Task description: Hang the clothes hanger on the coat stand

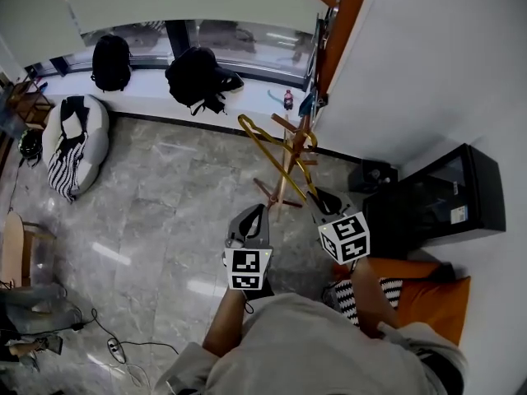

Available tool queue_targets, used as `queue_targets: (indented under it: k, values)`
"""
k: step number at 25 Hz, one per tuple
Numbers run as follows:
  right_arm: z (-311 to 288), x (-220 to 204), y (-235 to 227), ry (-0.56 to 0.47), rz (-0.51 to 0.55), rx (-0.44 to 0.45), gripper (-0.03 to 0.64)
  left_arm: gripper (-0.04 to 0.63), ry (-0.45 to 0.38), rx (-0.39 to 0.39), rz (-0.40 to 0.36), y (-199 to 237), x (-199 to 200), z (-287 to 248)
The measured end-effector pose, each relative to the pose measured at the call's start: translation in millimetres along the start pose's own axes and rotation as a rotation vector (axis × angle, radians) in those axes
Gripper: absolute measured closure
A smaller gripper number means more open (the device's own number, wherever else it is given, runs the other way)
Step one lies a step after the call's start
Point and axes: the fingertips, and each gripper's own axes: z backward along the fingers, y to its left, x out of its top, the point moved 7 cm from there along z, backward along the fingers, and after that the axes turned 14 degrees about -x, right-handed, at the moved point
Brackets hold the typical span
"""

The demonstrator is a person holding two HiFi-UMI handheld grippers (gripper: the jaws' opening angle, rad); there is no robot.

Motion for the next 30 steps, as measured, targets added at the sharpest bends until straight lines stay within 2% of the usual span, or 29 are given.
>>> queue_targets:
  k: [9, 23, 30]
  values:
    - [-11, -2, -1, 0.031, -0.035, 0.013, 0.566, 0.584, 0.014, -0.024, 0.01, 13, 1, -7]
    - [-20, -8, -7, 0.009, -0.083, 0.04, 0.566, 0.584, 0.042, -0.098, -0.003, 17, 2, -31]
    - [-24, -6, -11, 0.002, -0.066, 0.068, 0.566, 0.584, 0.049, -0.111, -0.013, 26, 8, -41]
